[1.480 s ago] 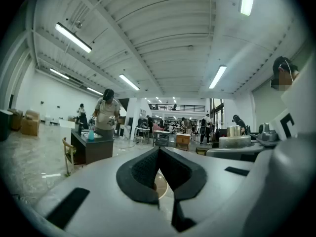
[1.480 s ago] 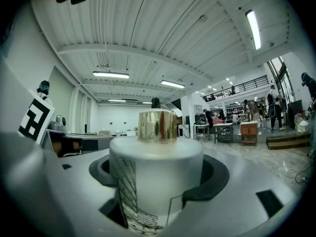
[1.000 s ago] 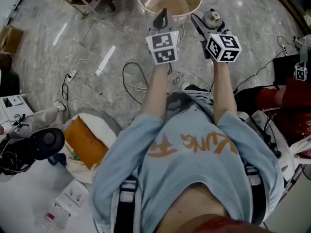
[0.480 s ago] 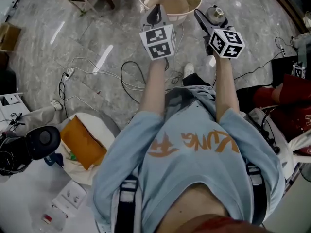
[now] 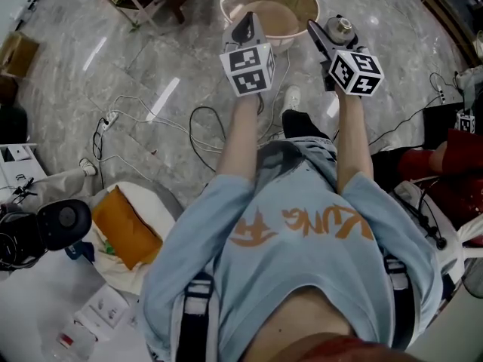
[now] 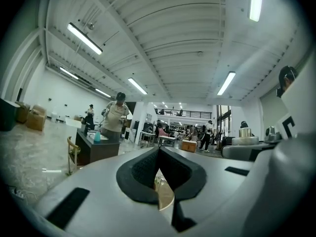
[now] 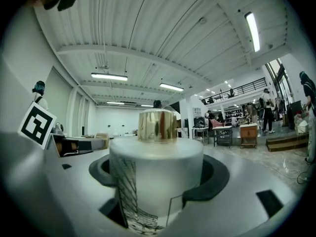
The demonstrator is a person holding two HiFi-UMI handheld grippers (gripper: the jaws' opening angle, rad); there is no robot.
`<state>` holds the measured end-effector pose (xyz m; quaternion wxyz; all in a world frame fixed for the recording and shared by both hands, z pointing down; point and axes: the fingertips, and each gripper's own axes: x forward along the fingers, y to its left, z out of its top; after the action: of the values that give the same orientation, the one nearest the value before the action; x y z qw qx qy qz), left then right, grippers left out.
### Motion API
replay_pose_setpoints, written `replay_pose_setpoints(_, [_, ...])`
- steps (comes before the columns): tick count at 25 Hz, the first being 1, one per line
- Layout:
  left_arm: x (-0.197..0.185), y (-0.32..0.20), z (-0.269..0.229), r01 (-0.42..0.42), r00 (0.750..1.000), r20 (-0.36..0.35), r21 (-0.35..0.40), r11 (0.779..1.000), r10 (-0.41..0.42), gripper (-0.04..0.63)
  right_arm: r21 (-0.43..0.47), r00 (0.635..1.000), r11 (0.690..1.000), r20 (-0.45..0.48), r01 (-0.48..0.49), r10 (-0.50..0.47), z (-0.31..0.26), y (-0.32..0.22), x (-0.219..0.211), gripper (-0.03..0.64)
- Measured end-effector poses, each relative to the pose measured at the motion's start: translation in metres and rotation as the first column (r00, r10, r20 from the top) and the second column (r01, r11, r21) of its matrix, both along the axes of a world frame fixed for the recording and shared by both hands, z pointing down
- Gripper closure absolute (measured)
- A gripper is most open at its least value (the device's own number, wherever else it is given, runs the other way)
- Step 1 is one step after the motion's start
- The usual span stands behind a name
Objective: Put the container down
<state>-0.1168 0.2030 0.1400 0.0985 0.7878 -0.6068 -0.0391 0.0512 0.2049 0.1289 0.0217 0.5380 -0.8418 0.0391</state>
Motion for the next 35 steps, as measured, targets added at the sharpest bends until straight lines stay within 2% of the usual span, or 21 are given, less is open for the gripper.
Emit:
replay_pose_setpoints(3, [0.004, -0.017, -0.003, 0.000, 1.000, 0.007, 0.026, 1.000, 0.000, 0.571, 0.020, 1.000, 1.000, 0.019, -0.002, 0.001, -0.002, -0.020, 0.006, 0.258])
replay_pose_setpoints(8, [0.006, -0.081, 0.013, 0.027, 0.999, 0.017, 0.008, 1.000, -0.027, 0.571, 0.011, 0.999, 1.000, 0.032, 0.011, -0.012, 0.013, -0.084, 0.013, 0.258])
replay_pose_setpoints(11, [0.015, -0.104, 0.015, 0.015, 1.000, 0.000, 0.071, 0.997, -0.015, 0.571, 0.007, 0.994, 1.000, 0.107, 0.000, -0.001, 0.020, -0.109, 0.027, 0.258])
replay_pose_setpoints(14, [0.023, -0.146, 0.016, 0.016, 1.000, 0.002, 0.093, 0.996, -0.016, 0.571, 0.060, 0.990, 0.998, 0.135, 0.022, -0.030, 0.005, -0.150, 0.033, 0.258])
replay_pose_setpoints(20, [0.052, -0.261, 0.020, 0.062, 0.998, 0.008, 0.058, 0.996, -0.062, 0.571, 0.082, 0.998, 0.995, 0.018, 0.061, -0.063, -0.004, -0.272, 0.063, 0.258])
replay_pose_setpoints(22, [0.057, -0.299, 0.022, 0.078, 0.997, 0.017, 0.046, 0.996, -0.079, 0.571, 0.079, 0.997, 0.994, 0.012, 0.078, -0.079, 0.000, -0.315, 0.069, 0.258])
replay_pose_setpoints(25, [0.060, -0.346, 0.029, 0.088, 0.995, 0.037, 0.023, 0.996, -0.089, 0.571, 0.065, 0.995, 0.993, 0.027, 0.097, -0.099, 0.007, -0.369, 0.071, 0.258])
replay_pose_setpoints(29, [0.068, -0.389, 0.029, 0.094, 0.992, 0.080, 0.004, 0.996, -0.094, 0.571, 0.058, 0.991, 0.991, 0.053, 0.118, -0.121, 0.009, -0.411, 0.076, 0.258])
replay_pose_setpoints(33, [0.095, -0.415, 0.030, 0.034, 0.993, 0.111, -0.042, 0.999, -0.029, 0.571, 0.067, 0.973, 0.993, 0.204, 0.093, -0.105, 0.003, -0.430, 0.106, 0.258])
replay_pose_setpoints(35, [0.113, -0.425, 0.039, 0.025, 0.994, 0.108, -0.050, 0.998, -0.020, 0.571, 0.093, 0.969, 0.991, 0.218, 0.098, -0.116, 0.007, -0.439, 0.127, 0.258])
